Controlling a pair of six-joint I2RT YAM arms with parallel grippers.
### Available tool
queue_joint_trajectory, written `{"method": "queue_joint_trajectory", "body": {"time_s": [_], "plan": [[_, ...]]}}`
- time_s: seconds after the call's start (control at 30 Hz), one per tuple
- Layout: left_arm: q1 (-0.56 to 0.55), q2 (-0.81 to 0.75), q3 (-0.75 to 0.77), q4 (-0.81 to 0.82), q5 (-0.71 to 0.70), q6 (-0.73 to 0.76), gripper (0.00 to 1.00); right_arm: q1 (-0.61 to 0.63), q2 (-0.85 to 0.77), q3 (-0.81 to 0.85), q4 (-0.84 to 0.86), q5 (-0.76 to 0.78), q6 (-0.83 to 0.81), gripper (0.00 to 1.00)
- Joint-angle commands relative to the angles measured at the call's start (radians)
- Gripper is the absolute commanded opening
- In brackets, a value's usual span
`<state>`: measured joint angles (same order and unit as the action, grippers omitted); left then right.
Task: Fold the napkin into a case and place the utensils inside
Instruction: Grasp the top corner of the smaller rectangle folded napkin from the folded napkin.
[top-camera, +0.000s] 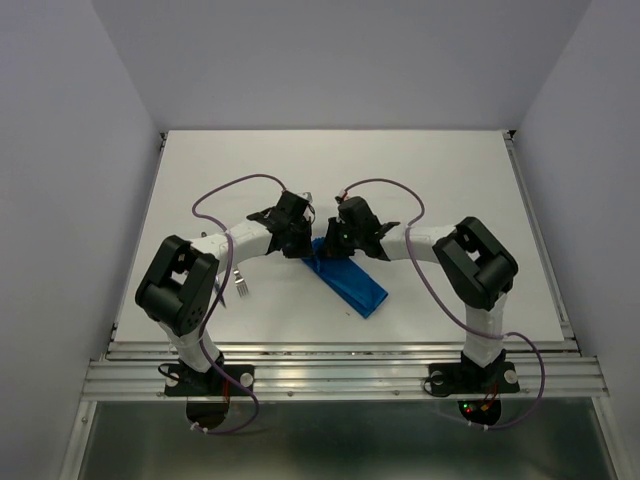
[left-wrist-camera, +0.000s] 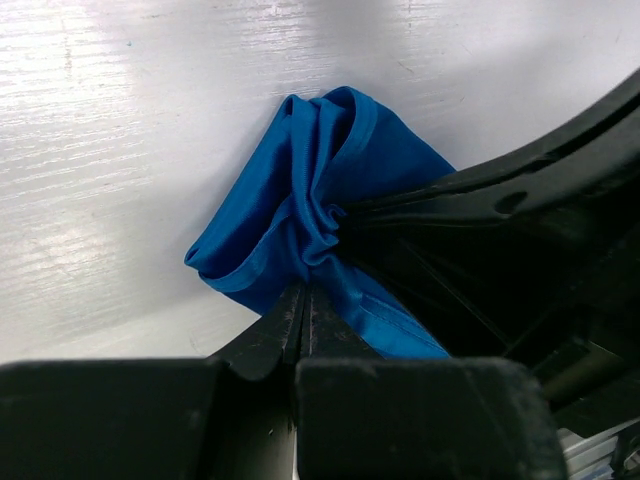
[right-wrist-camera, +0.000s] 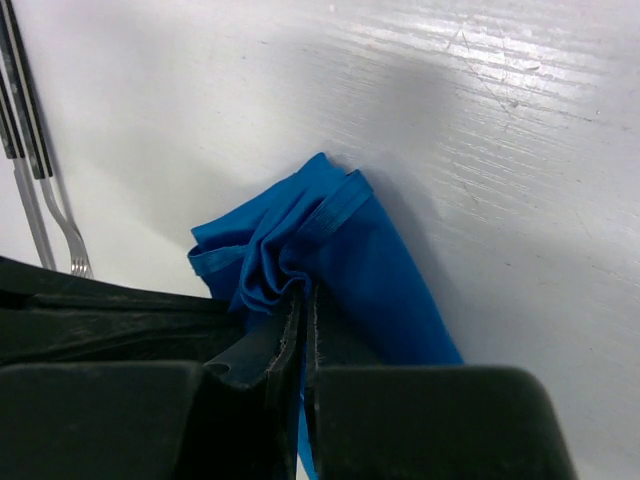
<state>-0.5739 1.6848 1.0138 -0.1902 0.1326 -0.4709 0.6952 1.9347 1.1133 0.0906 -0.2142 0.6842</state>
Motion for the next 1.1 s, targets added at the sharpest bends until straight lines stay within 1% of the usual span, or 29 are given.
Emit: {"method": "queue_joint_trajectory", "body": {"time_s": [0.0, 0.3, 0.43, 0.7, 1.07], "plan": [[0.005, -0.043, 0.019, 0.011, 0.027, 0.008, 0.0, 0.007, 0.038, 0.04, -0.025, -0.002, -0.02, 0.01], [0.006, -0.043, 0.025, 0.012, 0.036, 0.006, 0.0, 0.007, 0.066, 0.028, -0.028, 0.003, -0.028, 0.01], [0.005, -0.028, 0.02, 0.02, 0.041, 0.003, 0.0, 0.007, 0.017, 0.005, 0.004, -0.016, -0.029, 0.01], [0.005, -0.025, 0.025, 0.02, 0.041, 0.008, 0.0, 0.007, -0.046, -0.03, 0.09, -0.117, 0.003, 0.01], [0.005, -0.01, 0.048, 0.017, 0.074, 0.023, 0.0, 0.017, 0.007, -0.032, 0.219, -0.188, 0.097, 0.01]]}}
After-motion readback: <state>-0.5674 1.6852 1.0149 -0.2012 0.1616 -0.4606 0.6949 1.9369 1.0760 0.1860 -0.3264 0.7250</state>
